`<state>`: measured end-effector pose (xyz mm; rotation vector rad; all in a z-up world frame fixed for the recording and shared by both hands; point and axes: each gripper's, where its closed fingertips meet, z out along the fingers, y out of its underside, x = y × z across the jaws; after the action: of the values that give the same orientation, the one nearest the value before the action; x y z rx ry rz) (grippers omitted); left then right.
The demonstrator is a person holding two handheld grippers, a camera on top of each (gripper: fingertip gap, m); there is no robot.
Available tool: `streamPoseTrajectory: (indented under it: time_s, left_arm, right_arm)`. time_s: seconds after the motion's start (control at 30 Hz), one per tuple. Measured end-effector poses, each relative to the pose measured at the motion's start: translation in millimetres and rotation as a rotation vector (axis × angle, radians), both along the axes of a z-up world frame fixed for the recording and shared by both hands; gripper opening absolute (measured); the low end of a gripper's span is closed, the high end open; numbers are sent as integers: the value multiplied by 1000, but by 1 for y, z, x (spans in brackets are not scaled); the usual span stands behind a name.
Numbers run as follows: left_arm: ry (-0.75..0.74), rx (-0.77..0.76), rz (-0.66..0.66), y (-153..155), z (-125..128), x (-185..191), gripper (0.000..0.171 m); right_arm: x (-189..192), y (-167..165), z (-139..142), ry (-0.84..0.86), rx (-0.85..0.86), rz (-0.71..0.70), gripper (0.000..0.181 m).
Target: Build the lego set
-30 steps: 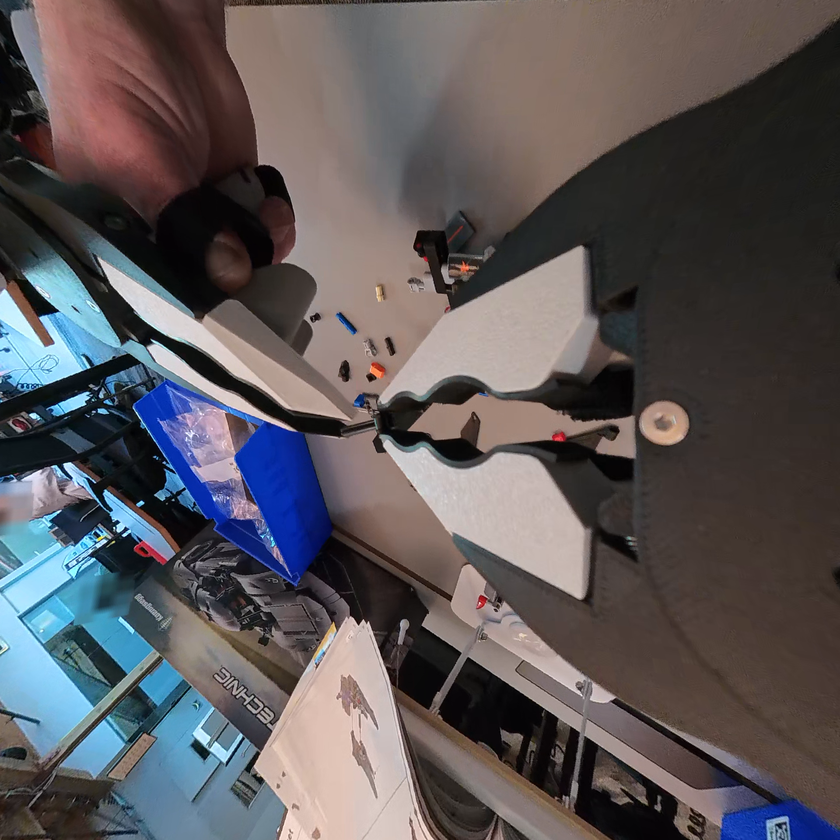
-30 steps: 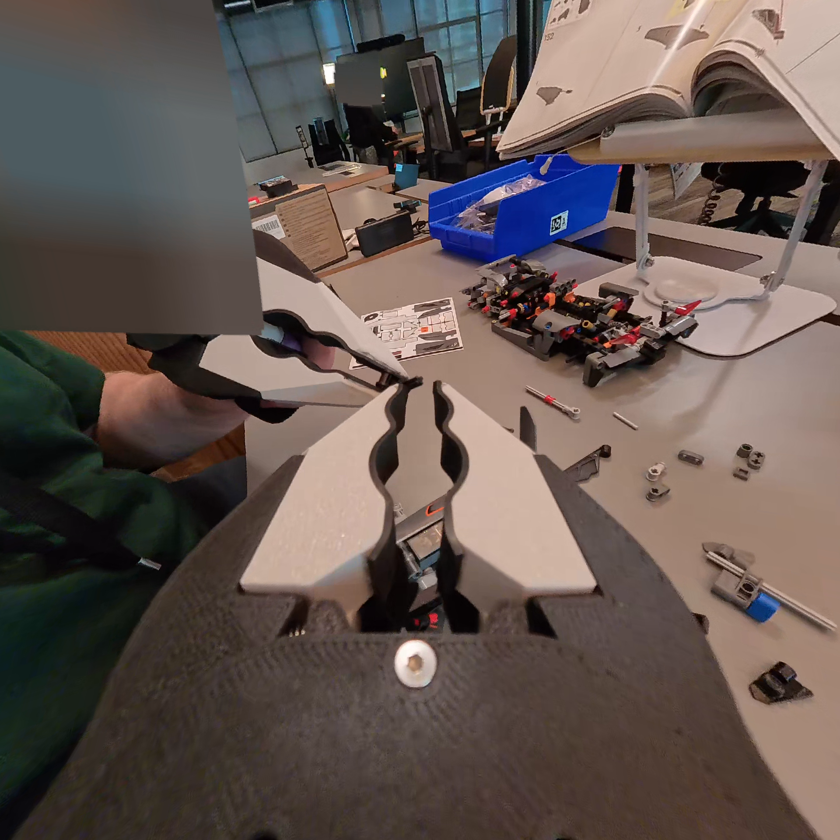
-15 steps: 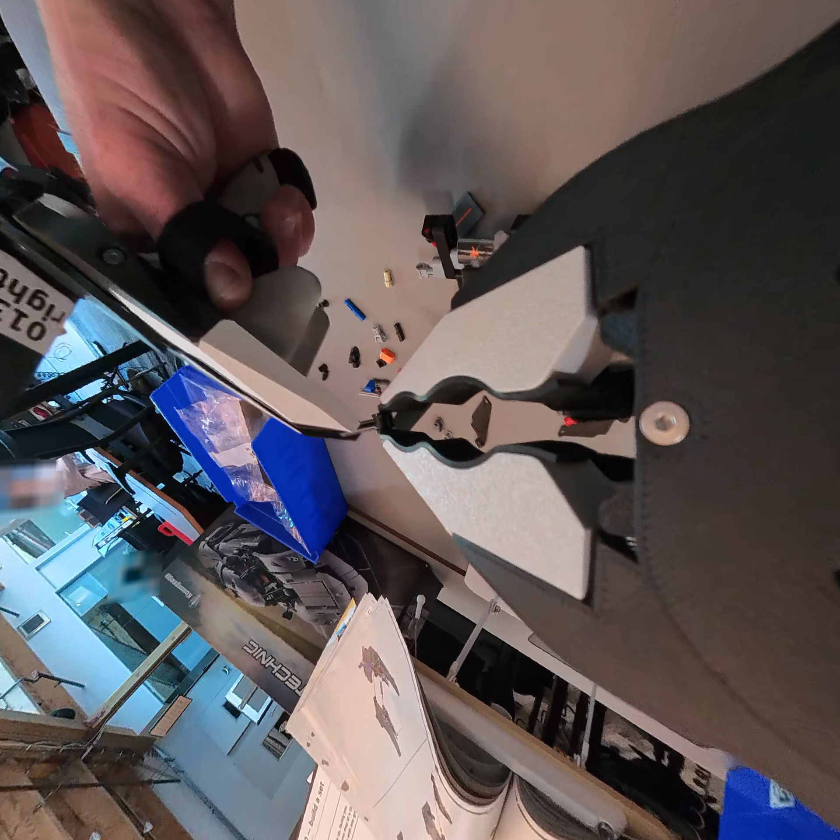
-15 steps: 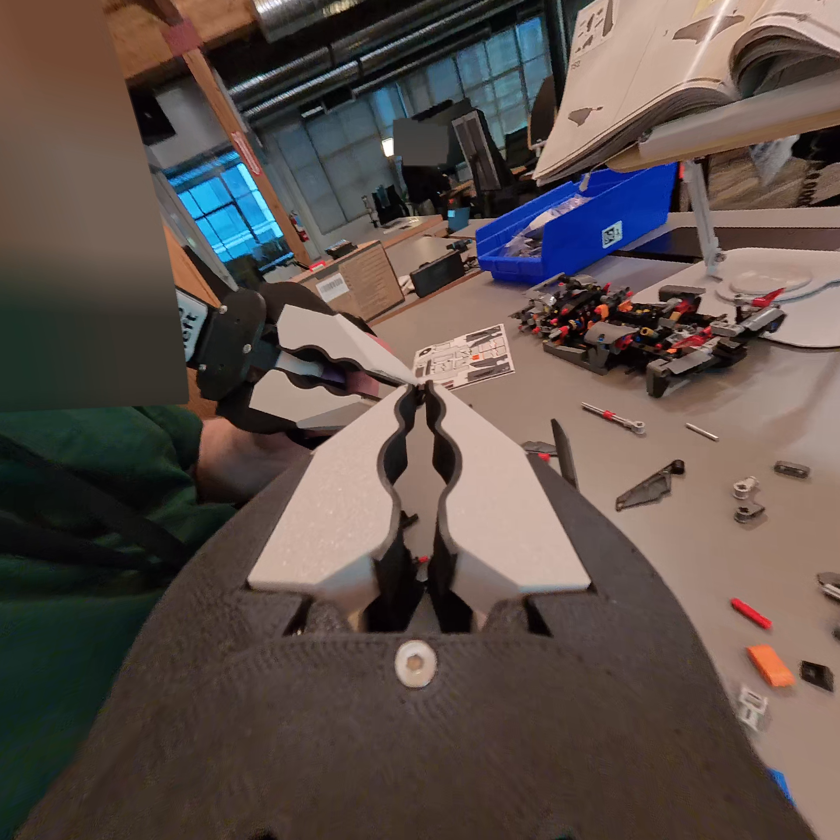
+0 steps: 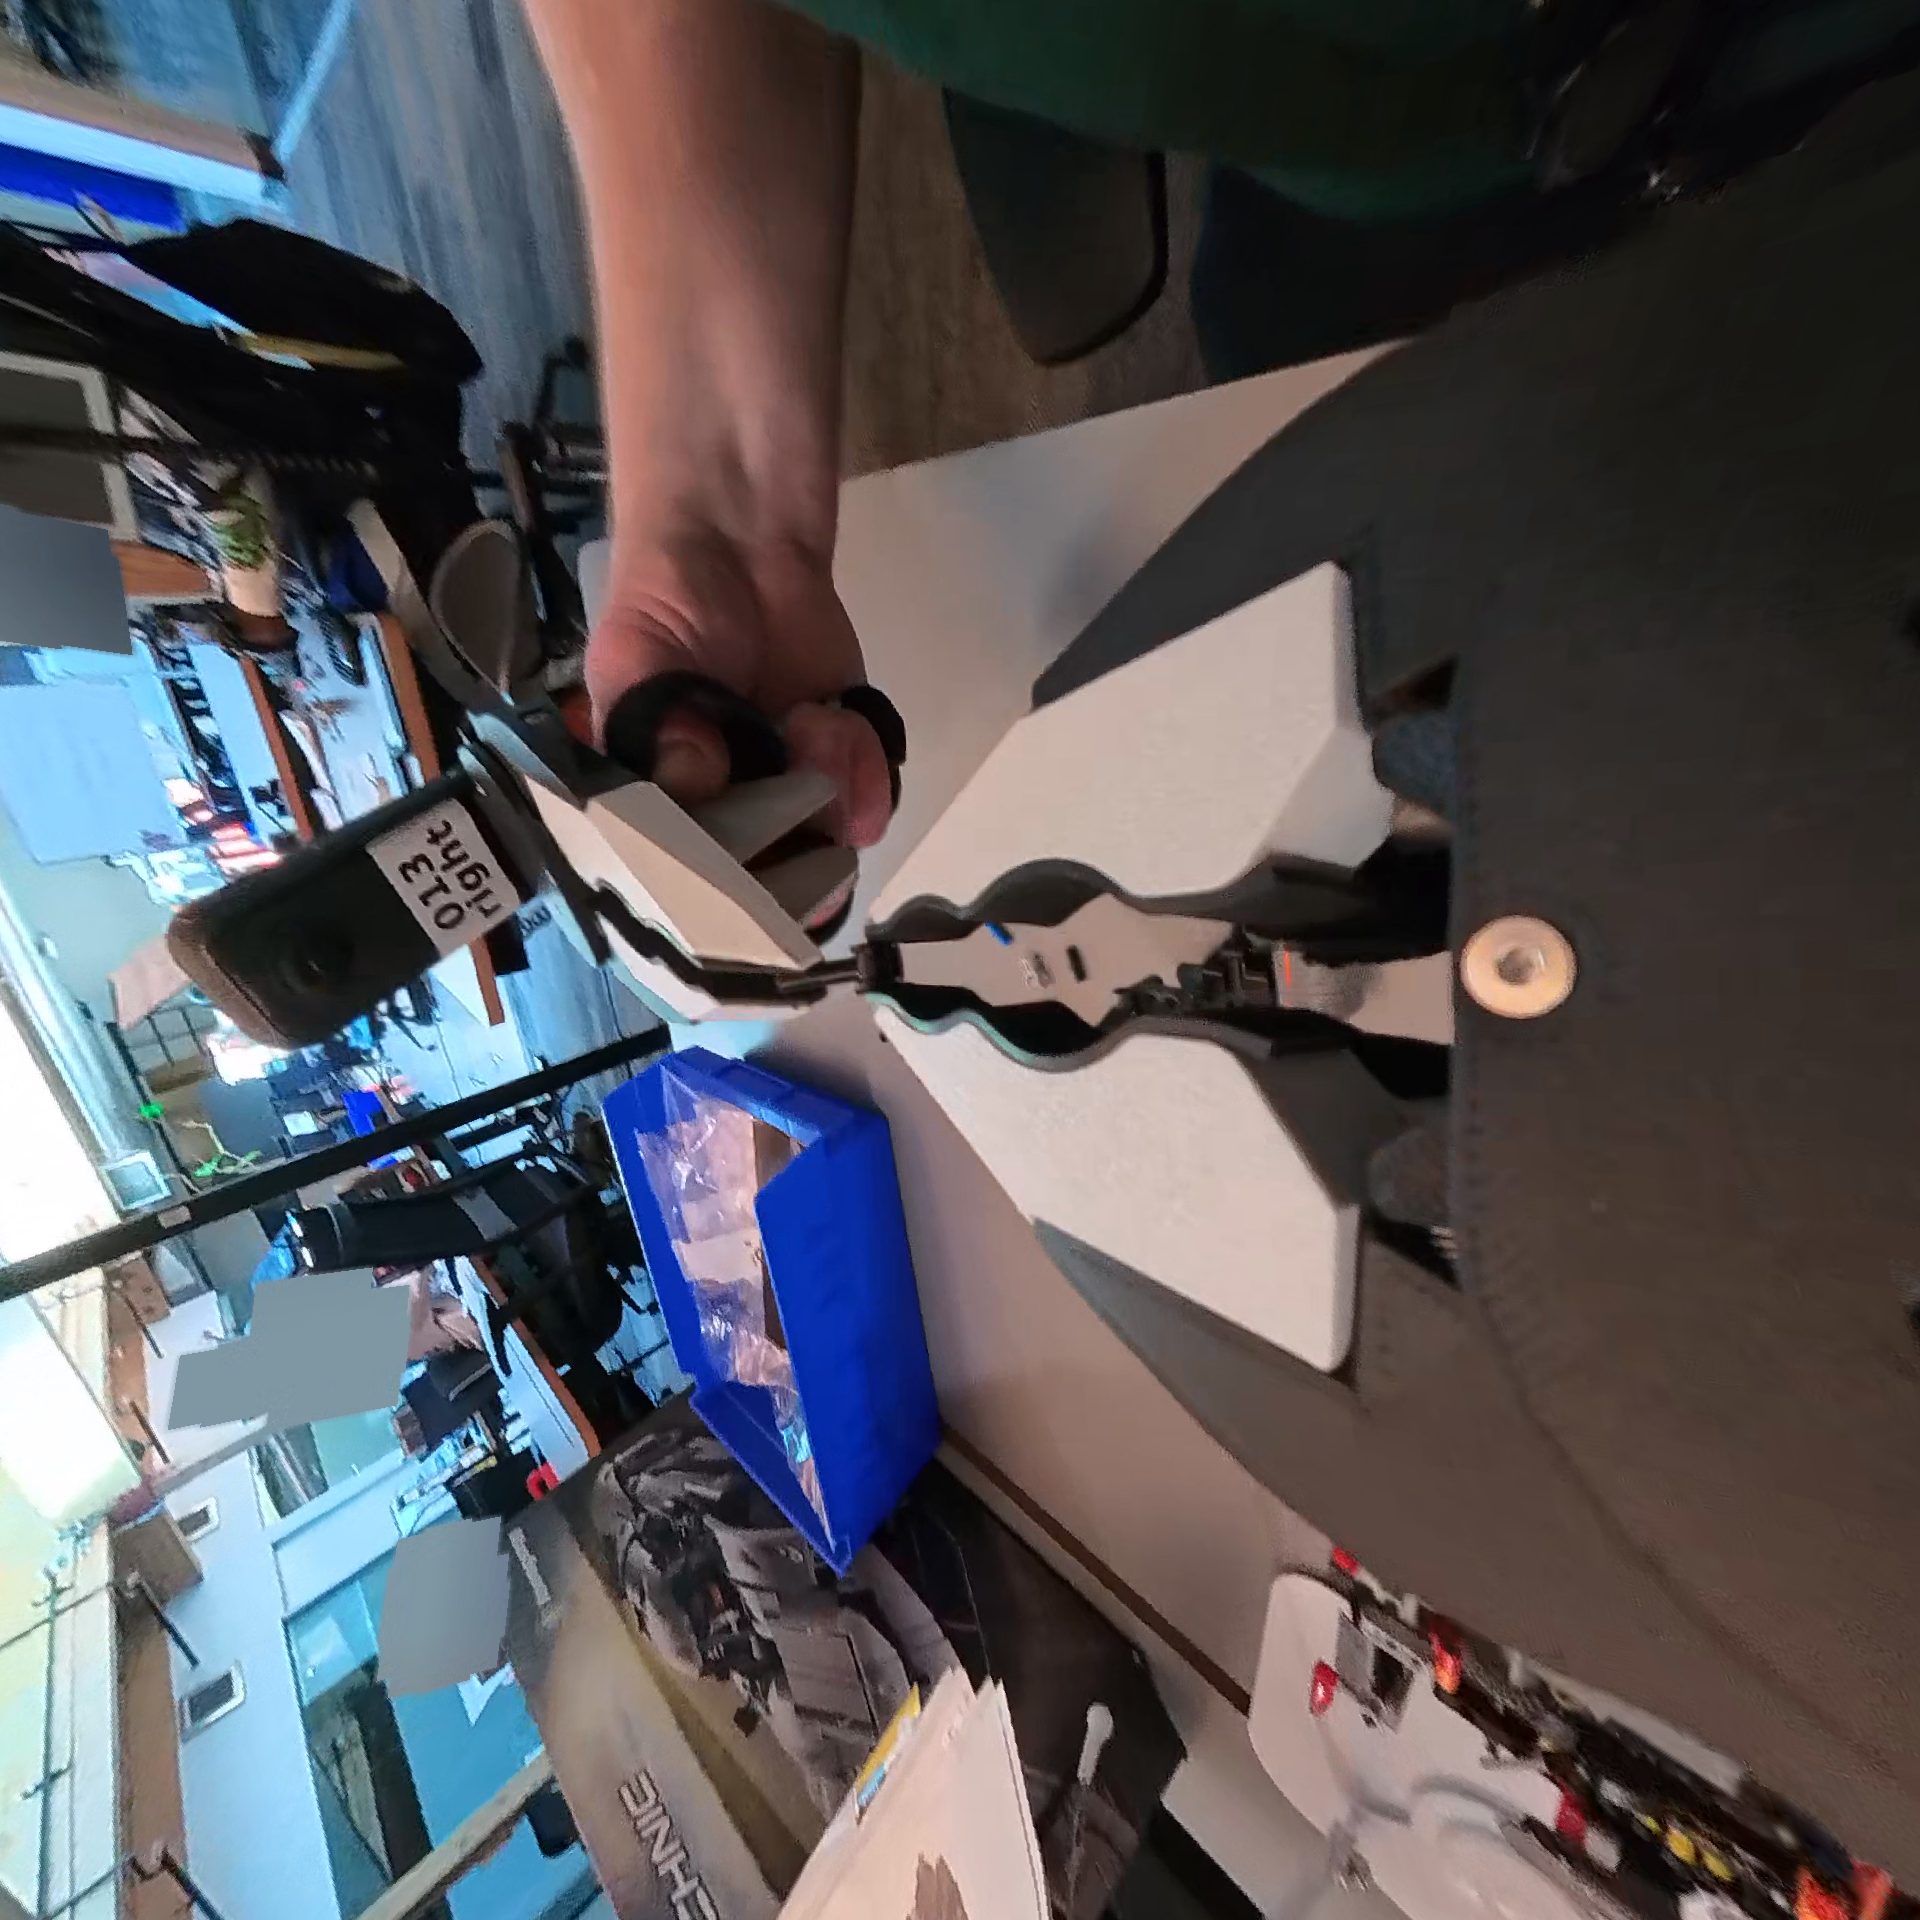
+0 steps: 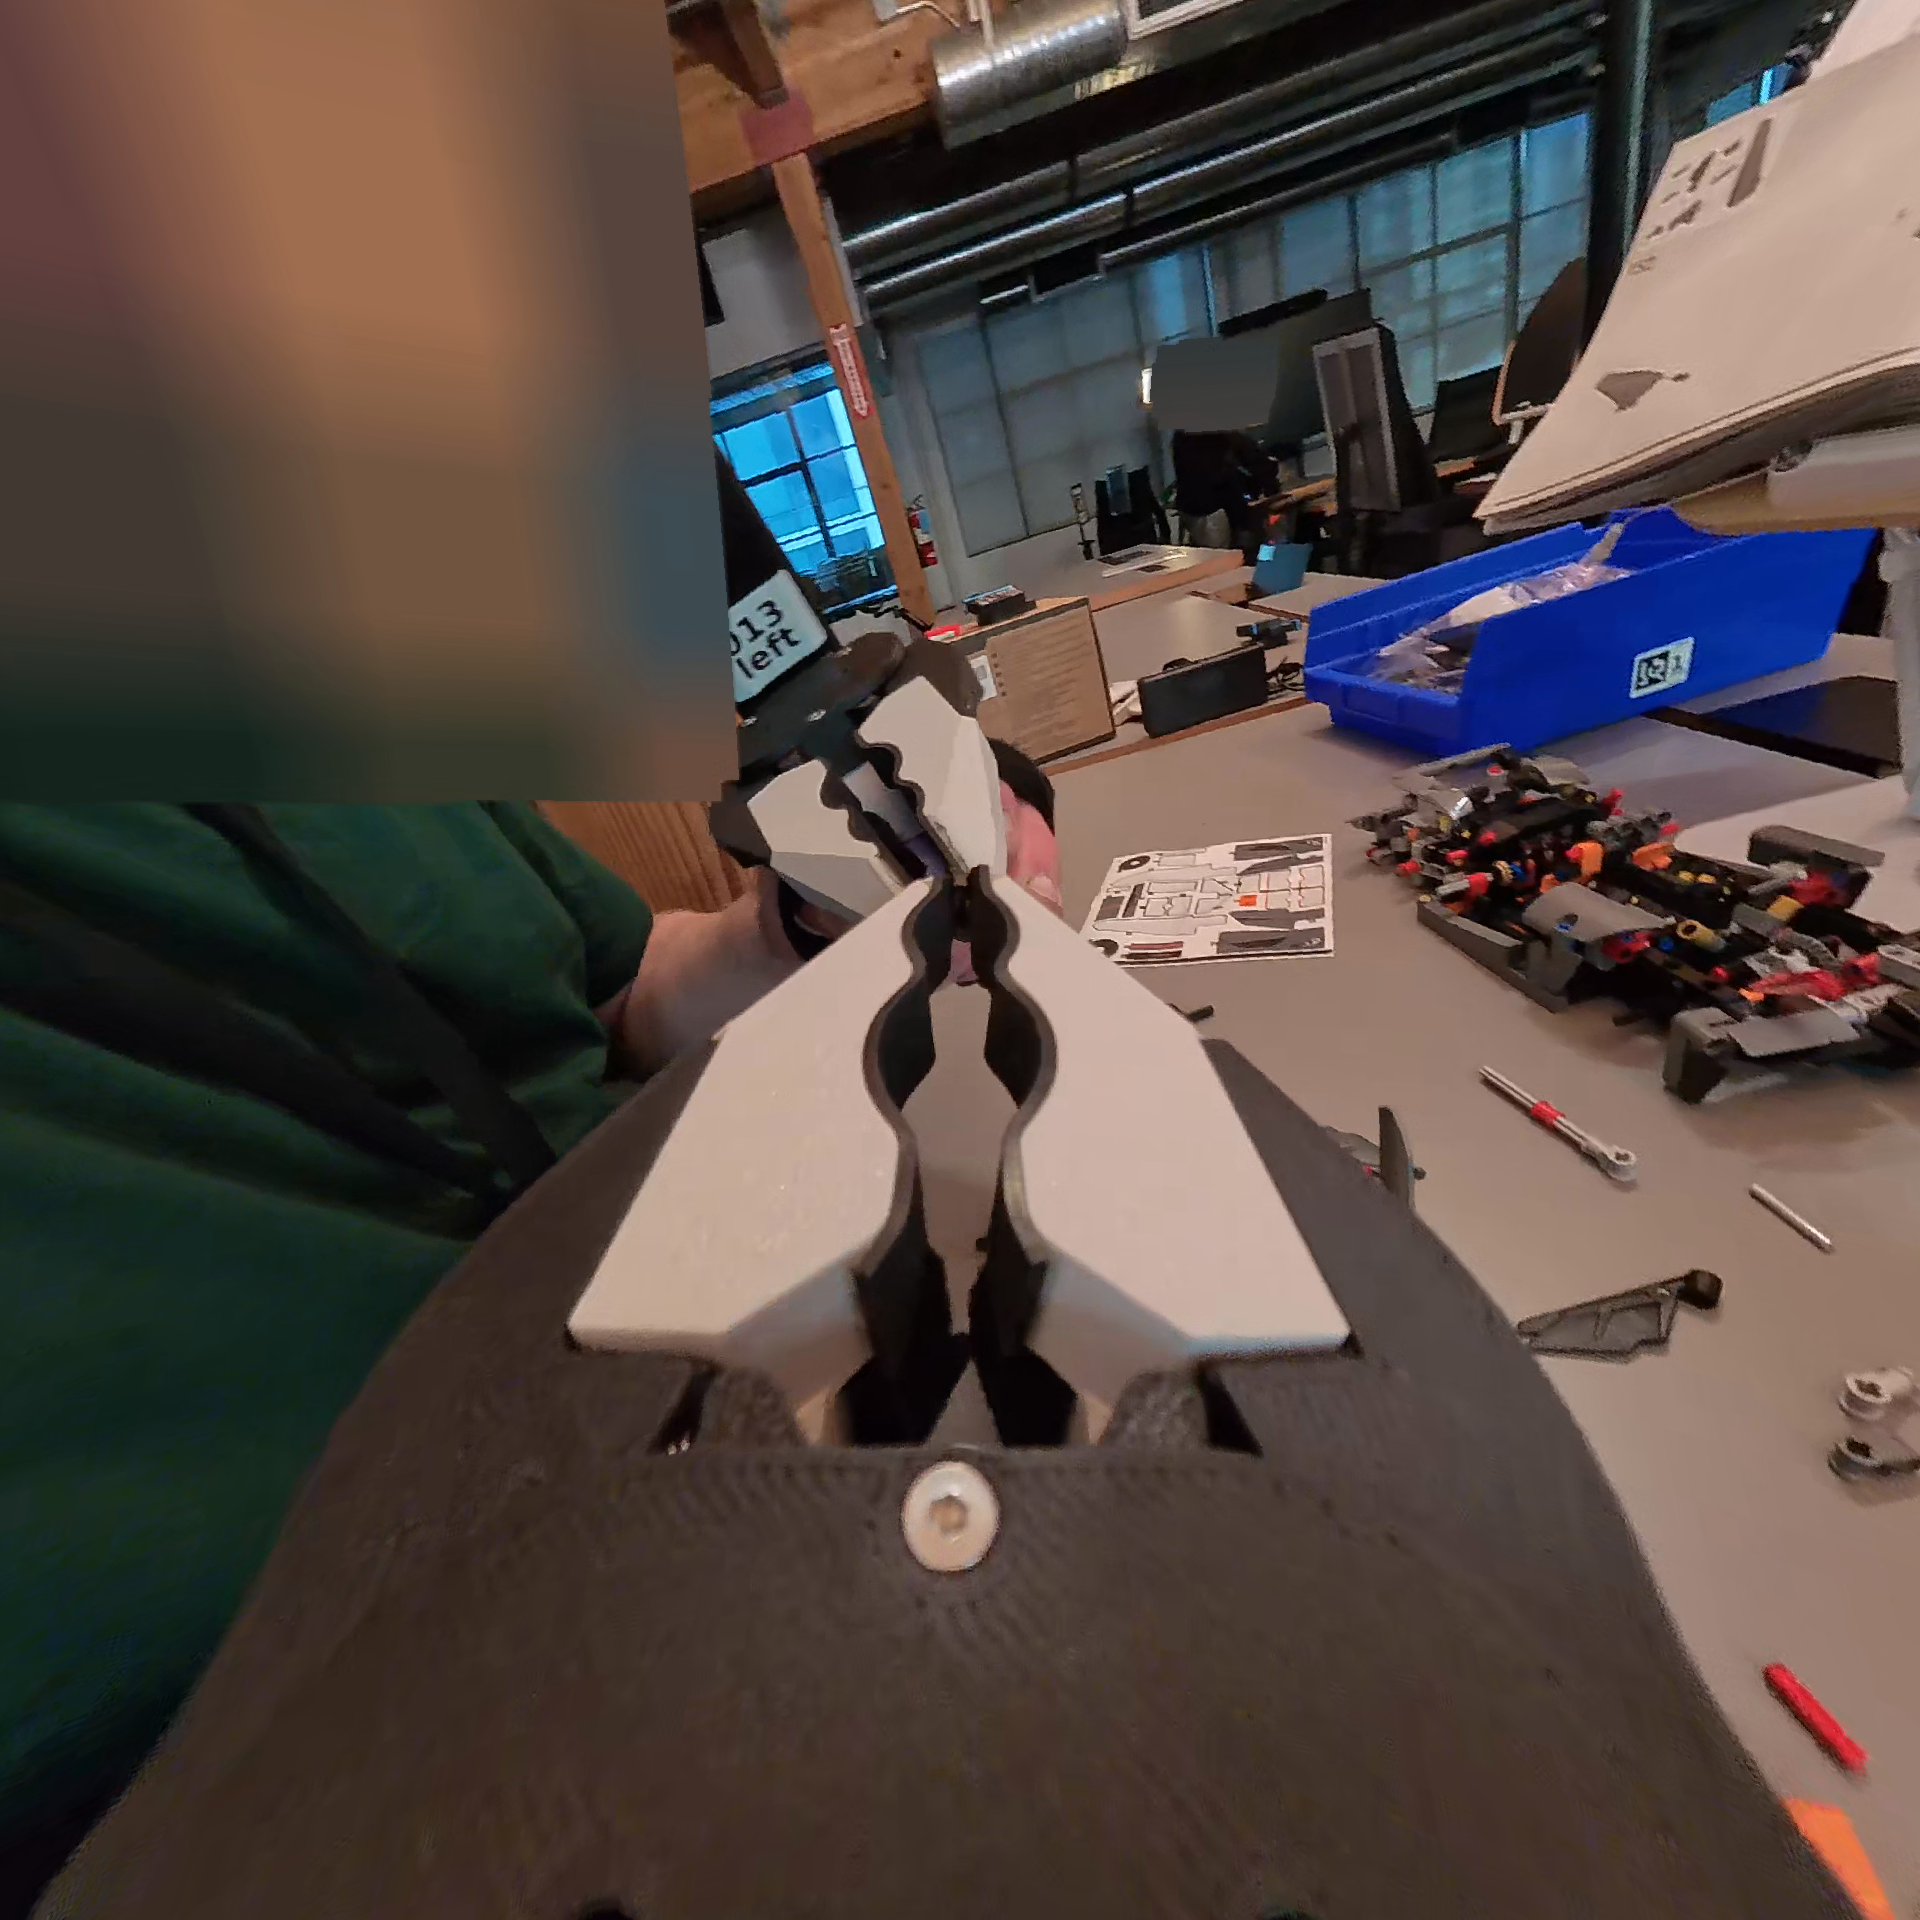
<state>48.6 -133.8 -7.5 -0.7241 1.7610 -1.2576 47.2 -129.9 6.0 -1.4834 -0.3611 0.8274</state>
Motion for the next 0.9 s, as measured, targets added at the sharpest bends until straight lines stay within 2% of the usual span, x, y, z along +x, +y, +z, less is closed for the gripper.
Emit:
streamPoseTrajectory:
  time_s: [0.27, 0.5, 0.67, 0.73, 0.8, 0.9]
  left_arm:
    - [-1, -120, -93, -3, 8, -4, 6]
    - [-42, 28, 20, 3, 4, 3, 6]
    - [-45, 40, 42, 4, 3, 5, 6]
    - [-40, 48, 70, 8, 3, 7, 6]
    - [-36, 54, 115, 16, 4, 9, 5]
    - [-27, 47, 168, 25, 3, 11, 6]
  right_arm:
    - [-3, -1, 7, 16, 24, 47, 1]
    - [4, 2, 3, 38, 1, 8, 1]
    - [7, 5, 3, 33, 5, -25, 2]
    - [9, 8, 3, 45, 3, -59, 3]
    - [17, 9, 3, 84, -3, -79, 13]
    - [26, 9, -2, 78, -22, -133, 11]
